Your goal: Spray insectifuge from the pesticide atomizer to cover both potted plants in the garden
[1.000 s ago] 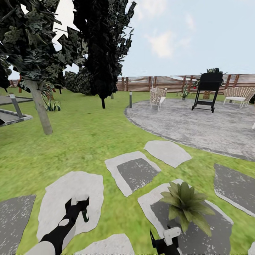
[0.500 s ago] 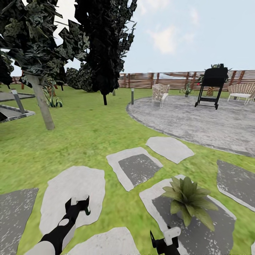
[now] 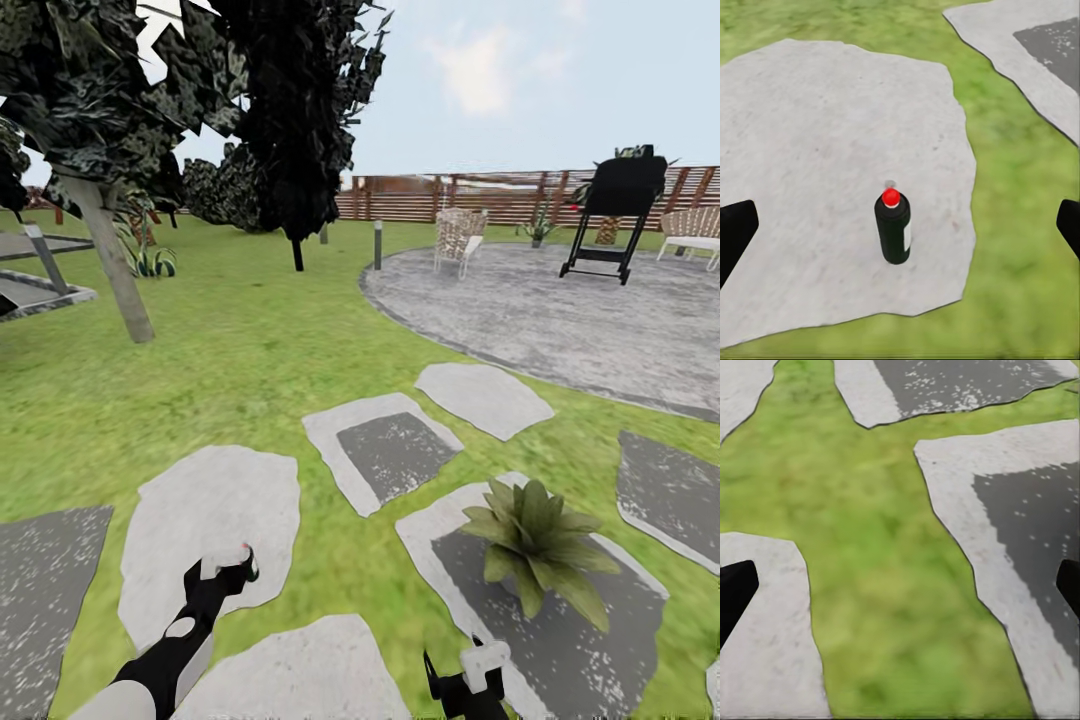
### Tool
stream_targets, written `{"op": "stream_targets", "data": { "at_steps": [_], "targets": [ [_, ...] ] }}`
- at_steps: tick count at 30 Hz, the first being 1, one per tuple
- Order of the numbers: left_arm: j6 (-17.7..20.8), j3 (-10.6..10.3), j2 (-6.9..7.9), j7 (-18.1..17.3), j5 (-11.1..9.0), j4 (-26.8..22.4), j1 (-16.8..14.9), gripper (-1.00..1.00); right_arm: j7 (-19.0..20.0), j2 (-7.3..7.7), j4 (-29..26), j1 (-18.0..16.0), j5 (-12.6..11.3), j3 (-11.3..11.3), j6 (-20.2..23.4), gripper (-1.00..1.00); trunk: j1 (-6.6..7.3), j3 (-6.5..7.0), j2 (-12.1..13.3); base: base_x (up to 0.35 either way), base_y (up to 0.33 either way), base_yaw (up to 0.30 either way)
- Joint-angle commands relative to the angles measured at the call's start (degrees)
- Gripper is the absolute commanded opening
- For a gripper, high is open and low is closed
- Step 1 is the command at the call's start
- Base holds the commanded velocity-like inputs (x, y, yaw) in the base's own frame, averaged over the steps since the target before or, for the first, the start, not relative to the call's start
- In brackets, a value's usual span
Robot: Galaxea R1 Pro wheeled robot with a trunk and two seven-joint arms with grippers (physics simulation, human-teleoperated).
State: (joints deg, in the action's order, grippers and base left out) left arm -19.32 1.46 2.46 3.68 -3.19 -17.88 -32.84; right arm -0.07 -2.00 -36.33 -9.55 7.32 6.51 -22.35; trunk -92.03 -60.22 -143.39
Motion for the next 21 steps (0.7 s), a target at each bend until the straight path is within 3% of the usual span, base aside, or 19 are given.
{"op": "stream_targets", "data": {
  "at_steps": [1,21],
  "targets": [
    [-0.2,-0.1,0.00,0.0,-0.3,0.0,0.0,1.00,0.0,-0.02,0.0,0.0,0.4,-0.1,-0.2,1.00,-0.01,-0.37,0.0,0.000,0.000,-0.089],
    [-0.2,-0.1,0.18,0.0,-0.4,0.0,0.0,1.00,0.0,-0.02,0.0,0.0,0.4,-0.1,-0.2,1.00,-0.52,-6.51,-0.3,0.000,0.000,-0.132]
  ]
}}
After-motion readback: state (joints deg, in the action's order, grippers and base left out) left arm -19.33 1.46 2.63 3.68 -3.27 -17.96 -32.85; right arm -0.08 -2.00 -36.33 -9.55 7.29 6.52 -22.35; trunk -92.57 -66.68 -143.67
